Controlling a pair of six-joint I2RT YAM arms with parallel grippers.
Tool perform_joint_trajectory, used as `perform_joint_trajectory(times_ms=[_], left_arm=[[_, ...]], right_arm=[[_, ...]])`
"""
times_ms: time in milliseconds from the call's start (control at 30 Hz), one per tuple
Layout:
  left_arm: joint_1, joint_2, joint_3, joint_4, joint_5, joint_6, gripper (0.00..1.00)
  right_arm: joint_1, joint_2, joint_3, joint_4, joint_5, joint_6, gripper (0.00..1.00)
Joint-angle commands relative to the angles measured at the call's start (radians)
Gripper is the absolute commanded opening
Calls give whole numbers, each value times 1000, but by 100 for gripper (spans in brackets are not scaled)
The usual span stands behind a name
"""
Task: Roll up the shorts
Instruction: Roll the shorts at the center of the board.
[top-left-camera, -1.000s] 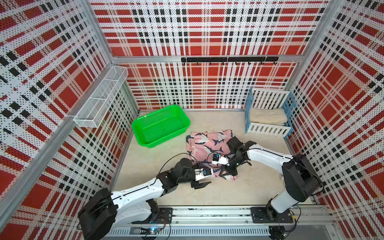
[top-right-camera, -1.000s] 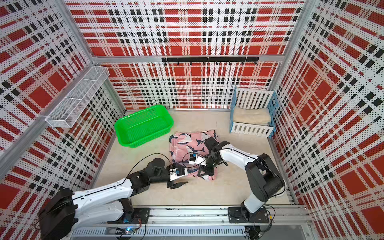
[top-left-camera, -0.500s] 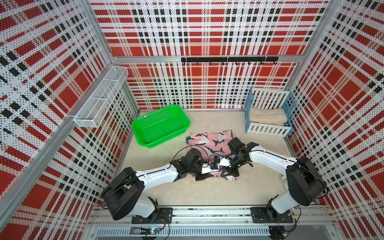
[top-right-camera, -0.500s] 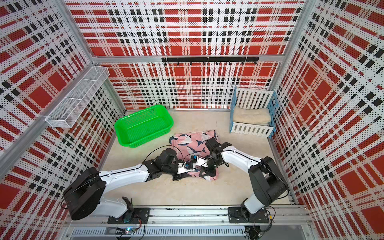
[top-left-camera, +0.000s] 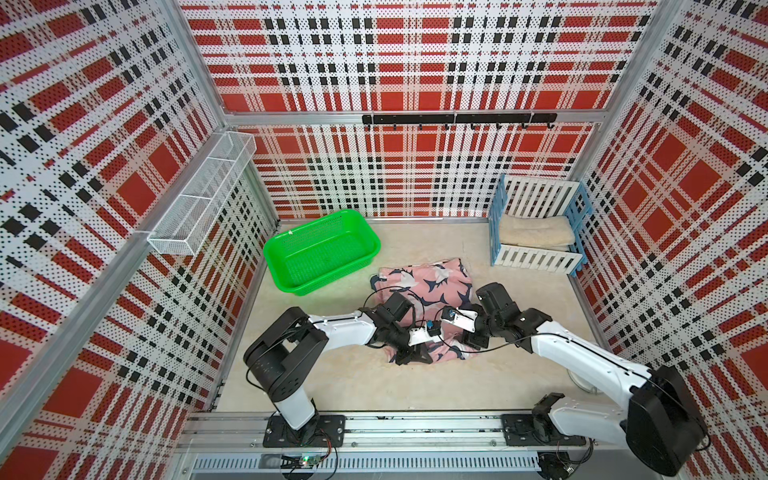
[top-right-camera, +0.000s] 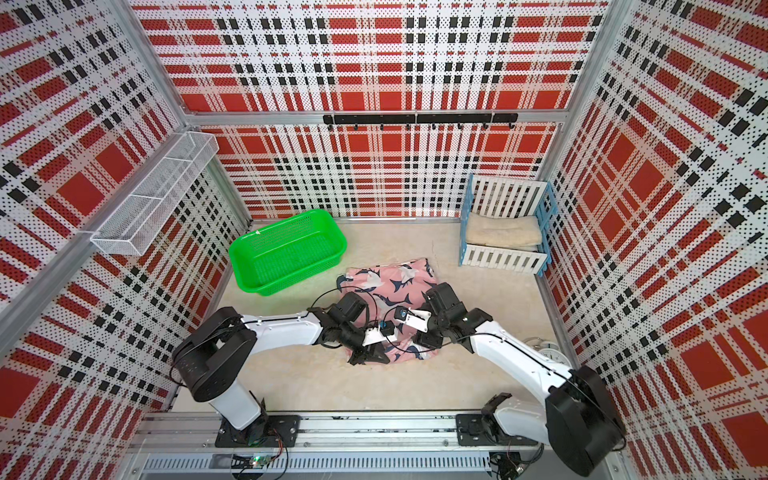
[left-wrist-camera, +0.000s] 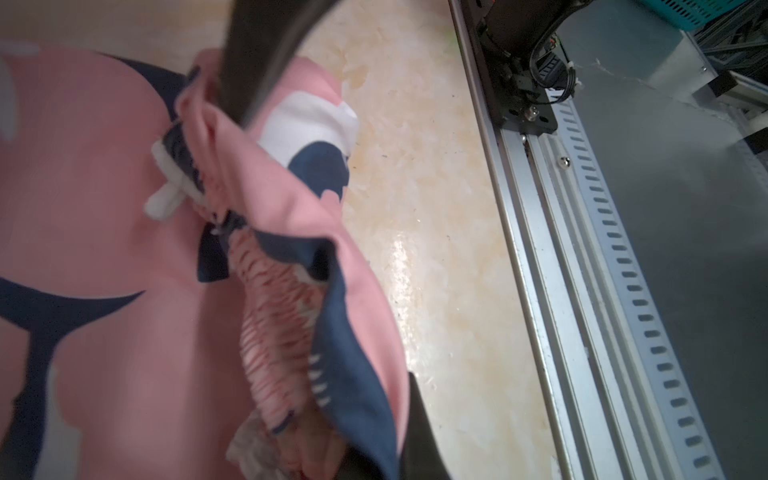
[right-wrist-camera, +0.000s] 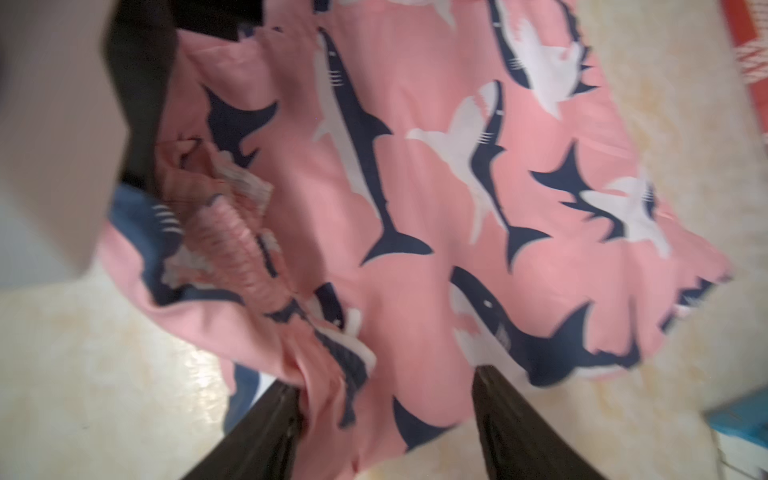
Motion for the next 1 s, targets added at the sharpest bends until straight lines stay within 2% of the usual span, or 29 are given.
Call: perform_joint_trajectory(times_ms=[0, 100, 233, 300, 467, 567, 767, 967], left_arm=[[47, 78, 32, -29, 106, -79, 0], [96, 118, 48, -23, 119, -91, 0], [135, 159, 73, 3, 102, -164, 0], [139, 190, 98, 6, 83, -209, 0], [148, 257, 124, -22, 157, -226, 0], [151, 266, 120, -29, 180, -227, 0], [174, 238, 101, -29, 218, -226, 0], [172, 255, 101, -30, 232, -232, 0]], right_arm=[[-18, -87, -12, 110, 201, 16, 71], [-22, -139, -9, 81, 181, 1, 70], [-16, -205, -6, -13, -23, -76, 66], [22, -236, -17, -36, -88, -105, 66], [271, -161, -48, -83, 19, -166, 67], [362, -81, -67, -37, 70, -172, 67], [410, 101, -107, 86, 130, -186, 65], [393, 259, -127, 265, 292, -213, 68]])
